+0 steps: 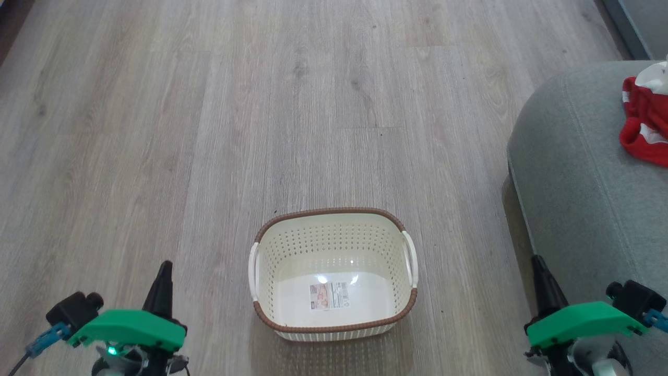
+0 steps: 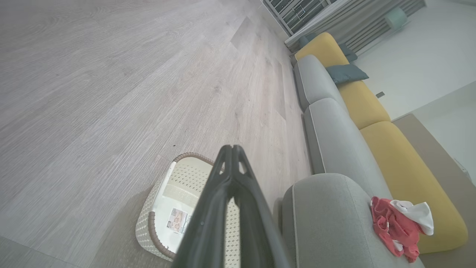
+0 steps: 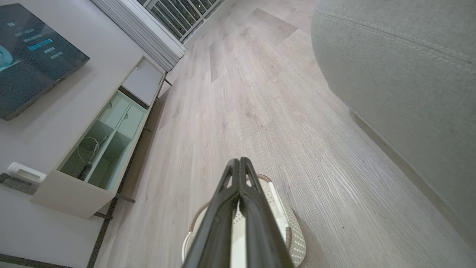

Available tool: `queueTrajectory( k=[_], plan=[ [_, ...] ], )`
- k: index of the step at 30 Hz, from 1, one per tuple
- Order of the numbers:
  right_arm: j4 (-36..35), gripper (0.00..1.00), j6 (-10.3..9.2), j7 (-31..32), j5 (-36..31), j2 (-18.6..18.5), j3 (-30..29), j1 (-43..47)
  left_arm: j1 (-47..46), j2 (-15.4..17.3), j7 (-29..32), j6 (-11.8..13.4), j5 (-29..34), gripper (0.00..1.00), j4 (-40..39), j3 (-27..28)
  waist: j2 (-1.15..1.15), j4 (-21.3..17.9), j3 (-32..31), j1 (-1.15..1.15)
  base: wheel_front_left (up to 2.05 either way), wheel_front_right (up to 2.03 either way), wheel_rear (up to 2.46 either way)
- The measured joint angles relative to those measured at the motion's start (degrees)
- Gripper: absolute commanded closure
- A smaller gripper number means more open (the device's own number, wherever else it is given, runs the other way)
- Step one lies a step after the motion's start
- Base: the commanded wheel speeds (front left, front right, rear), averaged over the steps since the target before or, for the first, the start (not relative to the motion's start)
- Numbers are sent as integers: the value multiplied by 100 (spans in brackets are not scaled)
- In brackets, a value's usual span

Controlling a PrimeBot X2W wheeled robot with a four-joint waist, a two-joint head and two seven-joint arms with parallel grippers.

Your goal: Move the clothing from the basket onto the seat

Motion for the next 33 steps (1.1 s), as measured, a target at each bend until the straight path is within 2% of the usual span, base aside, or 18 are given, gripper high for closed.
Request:
queueTrajectory(
  k=[33],
  plan=[
    [-200,100,0,560,2301,5,-194,-122,0,-56,550,-3,-1964,100,-349,148,0,-47,-7,0,0,0,0]
  ],
)
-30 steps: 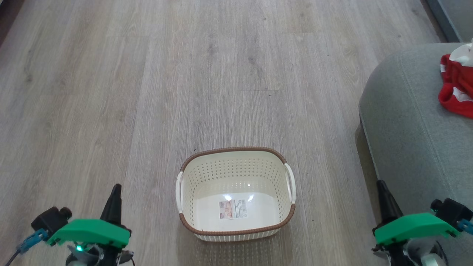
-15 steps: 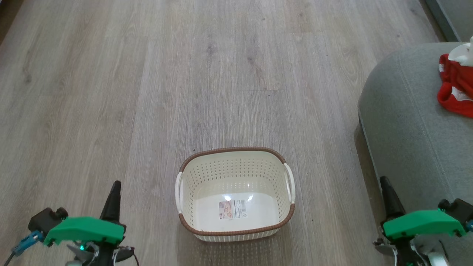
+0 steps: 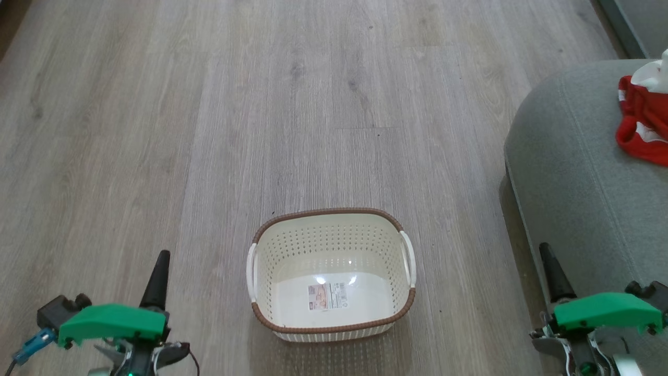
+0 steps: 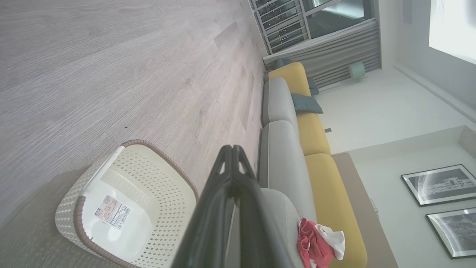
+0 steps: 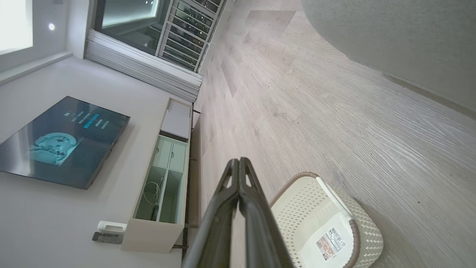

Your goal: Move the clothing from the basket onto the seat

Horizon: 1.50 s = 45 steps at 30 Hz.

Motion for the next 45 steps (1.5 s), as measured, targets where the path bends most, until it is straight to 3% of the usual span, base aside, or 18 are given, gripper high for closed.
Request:
queueTrajectory(
  k=[37,45],
  plan=[
    [-224,100,0,548,2506,1,-202,-120,0,-65,557,-3,-2149,100,-370,169,0,-51,-8,0,0,0,0],
    [-231,100,0,588,2579,1,-214,-120,-1,-74,557,-3,-2193,100,-380,185,0,-51,-8,0,0,0,0]
  ],
)
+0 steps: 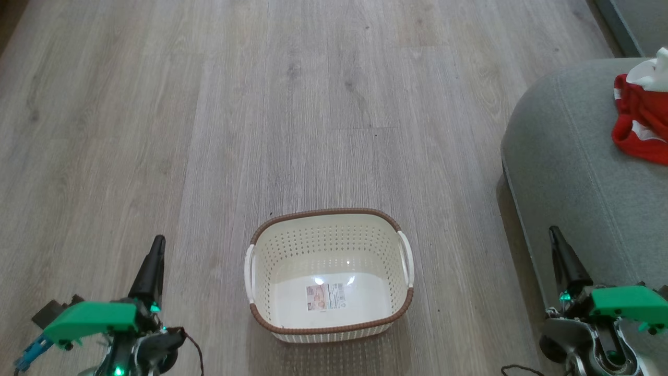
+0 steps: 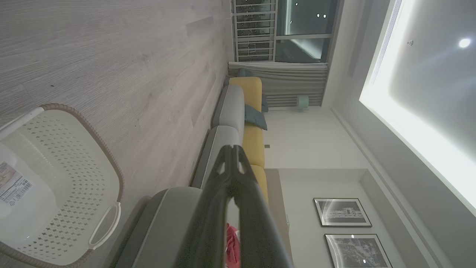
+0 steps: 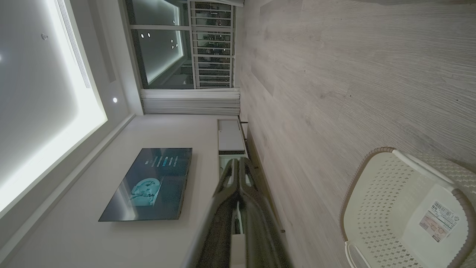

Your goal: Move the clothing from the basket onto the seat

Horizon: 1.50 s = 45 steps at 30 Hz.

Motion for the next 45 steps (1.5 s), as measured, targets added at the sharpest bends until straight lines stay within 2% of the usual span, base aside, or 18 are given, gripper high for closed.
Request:
queueTrajectory(
  k=[45],
  plan=[
    [-1,100,0,0,0,0,0,-1,0,-7,0,0,0,100,0,7,0,0,0,0,0,0,0]
  ],
)
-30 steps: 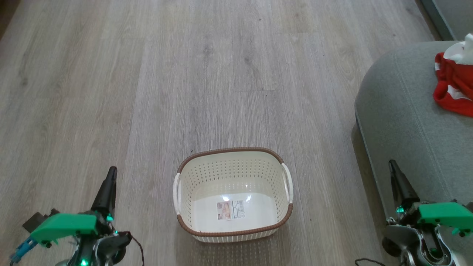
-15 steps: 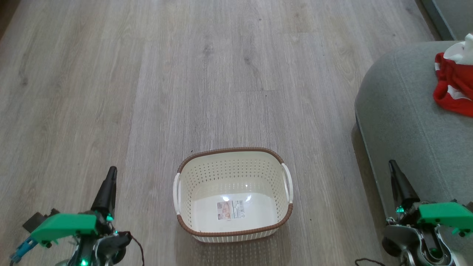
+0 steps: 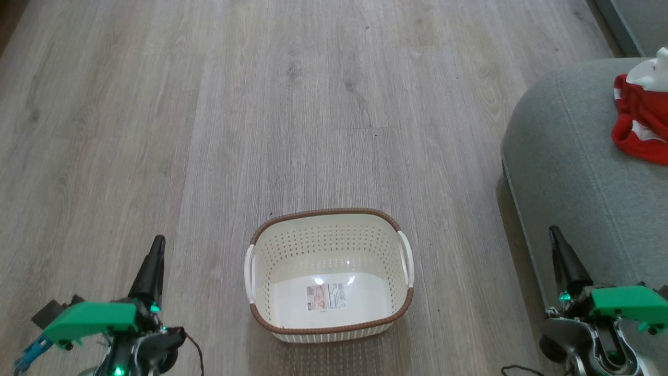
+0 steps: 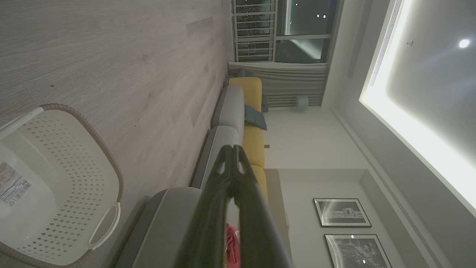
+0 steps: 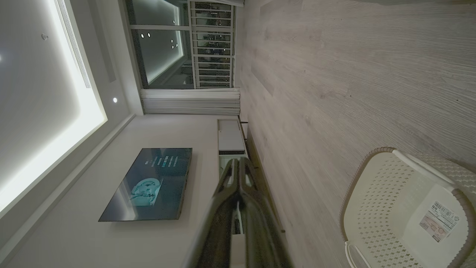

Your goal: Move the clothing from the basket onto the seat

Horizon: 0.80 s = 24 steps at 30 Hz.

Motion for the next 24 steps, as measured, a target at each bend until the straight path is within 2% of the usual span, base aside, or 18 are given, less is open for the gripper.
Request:
queueTrajectory(
  k=[24],
  plan=[
    [0,100,0,0,0,0,-1,0,0,-1,0,0,0,100,-1,1,0,0,0,0,0,0,0]
  ],
)
